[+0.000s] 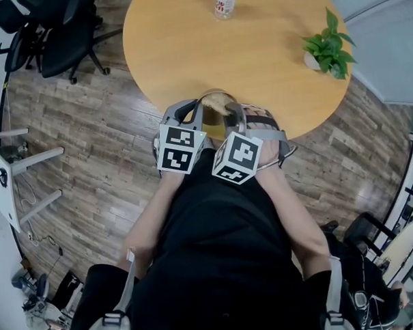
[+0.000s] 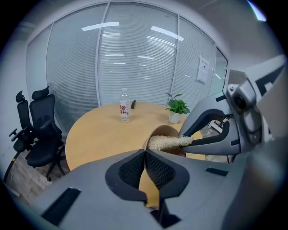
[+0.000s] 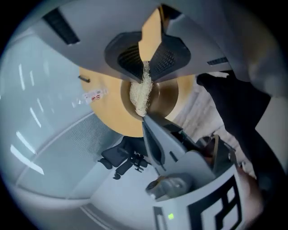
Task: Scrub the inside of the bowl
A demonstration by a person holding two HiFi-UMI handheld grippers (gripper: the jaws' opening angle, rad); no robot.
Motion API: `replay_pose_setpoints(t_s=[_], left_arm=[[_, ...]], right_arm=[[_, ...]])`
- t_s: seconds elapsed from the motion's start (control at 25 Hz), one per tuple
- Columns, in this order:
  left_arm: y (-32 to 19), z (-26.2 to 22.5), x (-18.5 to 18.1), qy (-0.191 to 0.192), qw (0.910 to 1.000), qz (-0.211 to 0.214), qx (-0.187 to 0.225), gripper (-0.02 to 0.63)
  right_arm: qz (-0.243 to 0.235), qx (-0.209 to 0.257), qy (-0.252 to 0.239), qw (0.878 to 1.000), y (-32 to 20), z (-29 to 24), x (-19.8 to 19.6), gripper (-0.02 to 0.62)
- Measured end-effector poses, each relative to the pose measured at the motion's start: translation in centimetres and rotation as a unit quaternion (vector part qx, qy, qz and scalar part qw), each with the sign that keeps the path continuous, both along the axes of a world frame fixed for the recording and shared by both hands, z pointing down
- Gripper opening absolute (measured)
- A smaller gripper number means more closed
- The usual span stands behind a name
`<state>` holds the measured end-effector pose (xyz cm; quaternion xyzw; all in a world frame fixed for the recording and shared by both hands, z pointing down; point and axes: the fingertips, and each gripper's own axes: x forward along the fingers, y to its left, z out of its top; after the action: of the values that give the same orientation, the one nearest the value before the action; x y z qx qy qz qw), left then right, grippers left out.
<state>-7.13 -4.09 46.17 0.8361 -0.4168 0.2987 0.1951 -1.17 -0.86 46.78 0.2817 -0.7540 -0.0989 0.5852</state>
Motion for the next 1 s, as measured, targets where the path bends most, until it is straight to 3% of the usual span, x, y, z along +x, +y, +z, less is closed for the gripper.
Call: replay_pose_setpoints(t_s=[0.16,0.32,0.48,0.6,0.68,0.84,1.0], left_arm=[[0.0,0.0,0.4,0.021,0.9997,-0.004,-0.015,0.018],[0.1,-1.3,0.8,0.022,0.9997,0.01,0.003,0.018],[0.0,-2.0,0.9,0.015,0.9996,0.02,0.017,0.018],[0.1,-1.8,0.8,0.013,0.9995,0.018,0.021,0.018],[0.1,-1.9,0.7,0.014,0.9995,0.016,0.024,0.018],[-0.2,-2.2,0.5,0.013,0.9991,0.016,0.037,0.018],[-0.5,-2.2,0.3,0.003,0.9989,0.011,0.045,0.018]], right_arm=[[-0.029,0.063,0.094,0.993,-0.5,0.2,0.4,0.04],[0.003,0.042,0.106,0.993,-0.4,1.3,0.9,0.04],[0.043,-0.01,0.068,0.997,-0.1,2.2,0.9,0.04],[0.087,-0.081,-0.013,0.993,0.7,2.9,0.2,0.04],[0.12,-0.135,-0.075,0.981,1.2,3.3,-0.3,0.04],[0.173,-0.218,-0.177,0.944,2.1,3.1,-1.4,0.04],[0.211,-0.291,-0.275,0.892,2.8,3.0,-2.4,0.04]])
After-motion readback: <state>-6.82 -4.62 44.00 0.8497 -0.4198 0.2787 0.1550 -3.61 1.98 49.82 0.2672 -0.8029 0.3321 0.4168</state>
